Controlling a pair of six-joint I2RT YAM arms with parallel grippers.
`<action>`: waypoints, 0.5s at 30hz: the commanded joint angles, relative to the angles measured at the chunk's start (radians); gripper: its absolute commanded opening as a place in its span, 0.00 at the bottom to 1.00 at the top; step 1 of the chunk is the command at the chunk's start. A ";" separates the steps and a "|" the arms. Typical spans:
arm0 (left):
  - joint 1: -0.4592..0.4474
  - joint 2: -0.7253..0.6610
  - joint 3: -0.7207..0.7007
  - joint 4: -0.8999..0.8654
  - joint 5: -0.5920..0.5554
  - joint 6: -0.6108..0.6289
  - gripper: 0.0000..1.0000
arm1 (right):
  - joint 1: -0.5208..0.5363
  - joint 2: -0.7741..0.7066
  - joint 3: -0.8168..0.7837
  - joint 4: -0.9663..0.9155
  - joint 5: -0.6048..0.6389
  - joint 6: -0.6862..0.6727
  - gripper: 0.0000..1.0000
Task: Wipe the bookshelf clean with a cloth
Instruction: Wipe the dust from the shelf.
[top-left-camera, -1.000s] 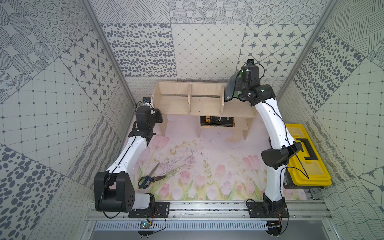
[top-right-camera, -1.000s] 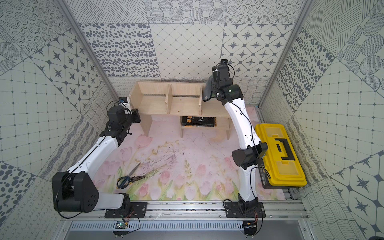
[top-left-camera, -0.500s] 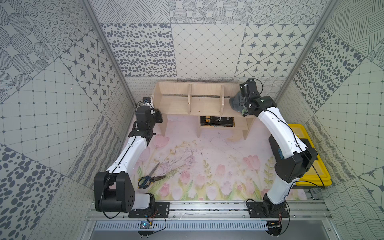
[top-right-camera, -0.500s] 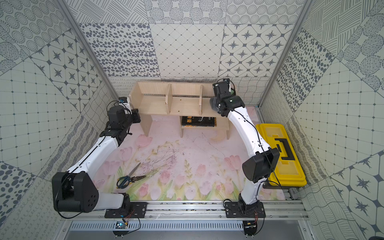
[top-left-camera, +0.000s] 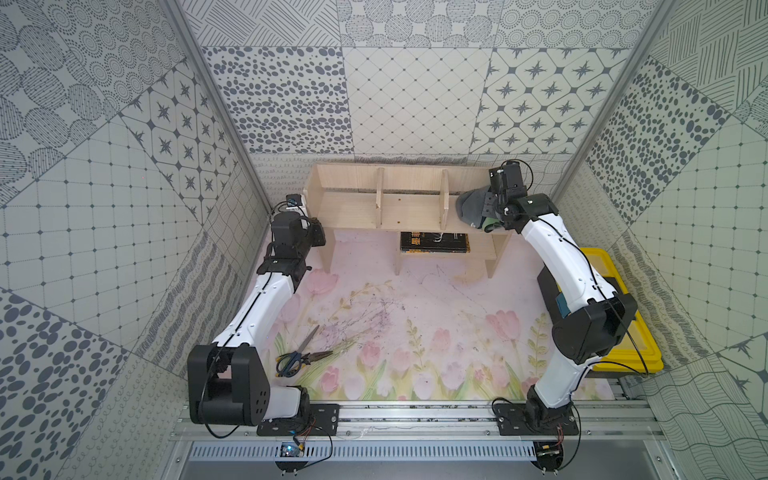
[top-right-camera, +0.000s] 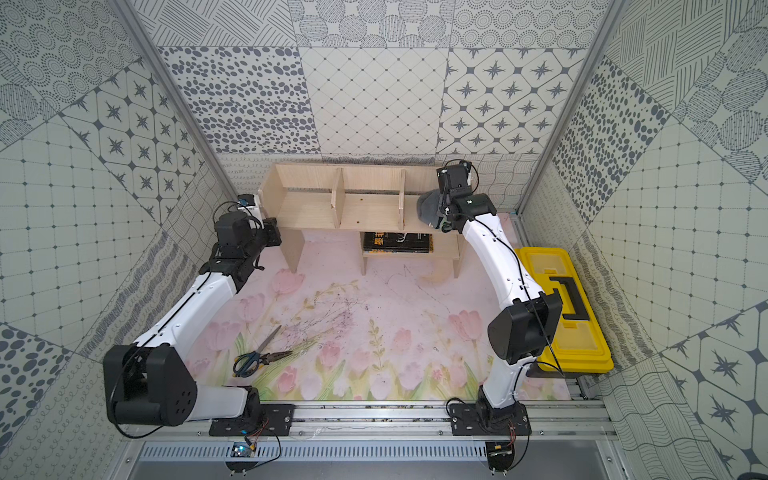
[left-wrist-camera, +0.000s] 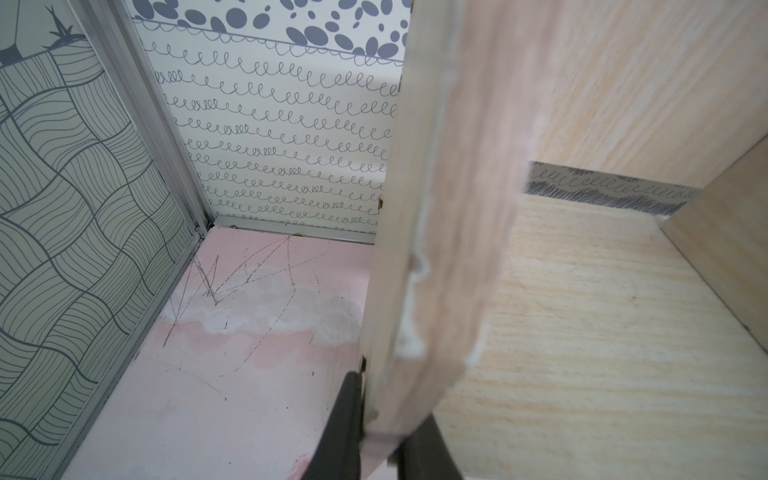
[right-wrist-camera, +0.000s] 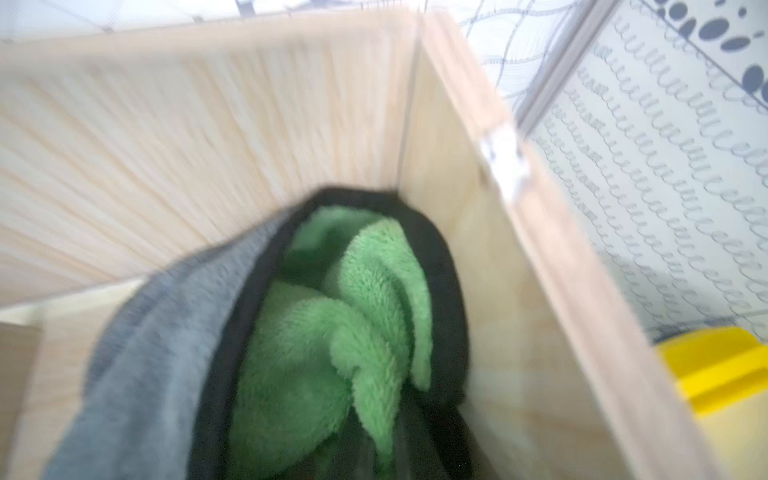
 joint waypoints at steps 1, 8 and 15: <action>-0.005 -0.001 -0.012 -0.084 0.151 -0.235 0.00 | 0.042 0.064 0.163 0.031 -0.071 -0.015 0.00; -0.005 -0.002 -0.016 -0.079 0.155 -0.231 0.00 | 0.130 0.294 0.670 -0.124 -0.113 -0.055 0.00; -0.005 0.000 -0.017 -0.079 0.153 -0.229 0.00 | 0.203 0.239 0.503 -0.169 -0.022 -0.031 0.00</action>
